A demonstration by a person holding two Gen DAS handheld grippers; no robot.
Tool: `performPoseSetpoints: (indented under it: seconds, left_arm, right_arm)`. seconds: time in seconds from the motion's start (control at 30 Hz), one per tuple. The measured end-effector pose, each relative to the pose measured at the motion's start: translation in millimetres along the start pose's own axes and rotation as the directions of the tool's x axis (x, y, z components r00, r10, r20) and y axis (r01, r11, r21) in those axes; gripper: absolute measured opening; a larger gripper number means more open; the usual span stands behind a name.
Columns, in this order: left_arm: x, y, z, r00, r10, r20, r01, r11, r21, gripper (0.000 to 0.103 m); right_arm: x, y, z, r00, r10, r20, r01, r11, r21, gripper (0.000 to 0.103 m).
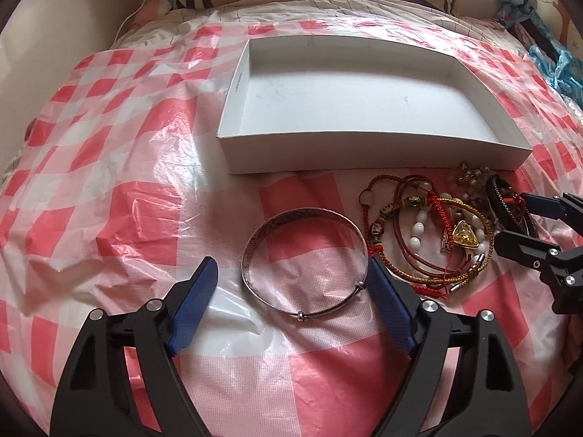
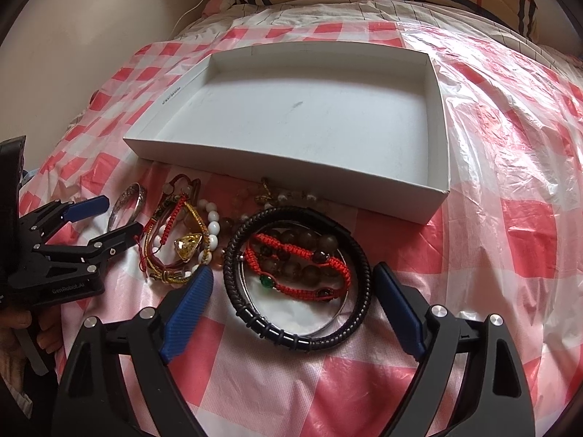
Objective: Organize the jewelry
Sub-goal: 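Close the left tool on the silver bangle while the right tool grips the black braided bracelet, then lift the silver bangle with the left tool while the right tool lifts the black bracelet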
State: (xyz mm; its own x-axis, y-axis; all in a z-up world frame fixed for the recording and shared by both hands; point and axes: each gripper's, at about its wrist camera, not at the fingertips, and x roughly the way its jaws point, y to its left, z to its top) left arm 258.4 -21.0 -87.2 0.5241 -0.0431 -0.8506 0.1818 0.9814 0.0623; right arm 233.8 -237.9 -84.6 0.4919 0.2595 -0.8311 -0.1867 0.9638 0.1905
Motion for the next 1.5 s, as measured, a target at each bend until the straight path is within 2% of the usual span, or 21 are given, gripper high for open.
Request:
performPoseSetpoints:
  seconds: [0.07, 0.1, 0.13, 0.2, 0.53, 0.9, 0.93, 0.97, 1.07, 1.13, 1.2, 1.27, 1.37, 1.5]
  left_arm:
    - [0, -2, 0, 1.0, -0.014, 0.002, 0.014, 1.0, 0.003, 0.067]
    - [0, -3, 0, 1.0, -0.023, 0.002, 0.023, 1.0, 0.002, 0.065]
    - [0, -4, 0, 1.0, -0.017, 0.005, 0.017, 1.0, 0.004, 0.065]
    - [-1, -6, 0, 1.0, -0.009, 0.011, 0.009, 1.0, 0.012, 0.064]
    - [-3, -7, 0, 1.0, -0.008, 0.014, 0.007, 1.0, 0.009, 0.064]
    - [-17, -5, 1, 0.998, -0.006, 0.062, 0.006, 1.0, 0.002, 0.064]
    - [-19, -5, 1, 0.998, -0.006, 0.069, 0.006, 1.0, 0.0, 0.055]
    - [-22, -4, 2, 0.997, -0.005, 0.074, 0.005, 1.0, -0.003, 0.035]
    - [-29, 1, 4, 0.995, -0.045, 0.09, 0.047, 0.998, -0.03, 0.033]
    - [-28, -1, 5, 0.996, -0.032, 0.089, 0.034, 0.999, -0.02, 0.033]
    - [-25, 0, 4, 0.997, -0.033, 0.072, 0.035, 0.999, -0.02, 0.036]
    - [-25, 2, 2, 0.998, -0.013, 0.068, 0.015, 1.0, -0.023, 0.054]
    - [-24, 11, 2, 0.997, 0.022, 0.074, -0.019, 0.999, -0.051, 0.075]
    - [-14, 8, 4, 0.999, 0.031, 0.045, -0.029, 0.999, -0.038, 0.082]
  right_arm:
    - [-1, -1, 1, 1.0, 0.003, 0.01, -0.003, 1.0, 0.008, 0.085]
    - [-3, -3, 0, 1.0, 0.008, 0.016, -0.008, 1.0, 0.015, 0.085]
    - [-4, -6, 0, 1.0, 0.014, 0.023, -0.014, 1.0, 0.023, 0.085]
    - [-6, -8, 1, 0.999, 0.022, 0.03, -0.023, 0.999, 0.028, 0.074]
    - [-4, -8, 3, 0.999, 0.031, 0.029, -0.031, 0.999, 0.025, 0.074]
    - [-27, -6, 6, 0.991, 0.035, 0.128, -0.037, 0.999, 0.008, 0.071]
    - [-29, -6, 7, 0.99, 0.035, 0.138, -0.036, 0.999, 0.007, 0.071]
    - [-31, -6, 7, 0.989, 0.036, 0.145, -0.037, 0.999, 0.006, 0.071]
    - [-36, -6, 9, 0.985, 0.032, 0.169, -0.033, 0.999, 0.002, 0.071]
    - [-36, -6, 9, 0.985, 0.029, 0.169, -0.029, 1.0, 0.001, 0.071]
    - [-35, -5, 9, 0.986, 0.03, 0.162, -0.031, 1.0, 0.001, 0.071]
    - [-35, -5, 9, 0.987, 0.026, 0.16, -0.026, 1.0, -0.003, 0.071]
    - [-34, -5, 9, 0.987, 0.03, 0.157, -0.03, 1.0, -0.002, 0.071]
    - [-32, -3, 9, 0.989, 0.033, 0.145, -0.033, 0.999, -0.003, 0.071]
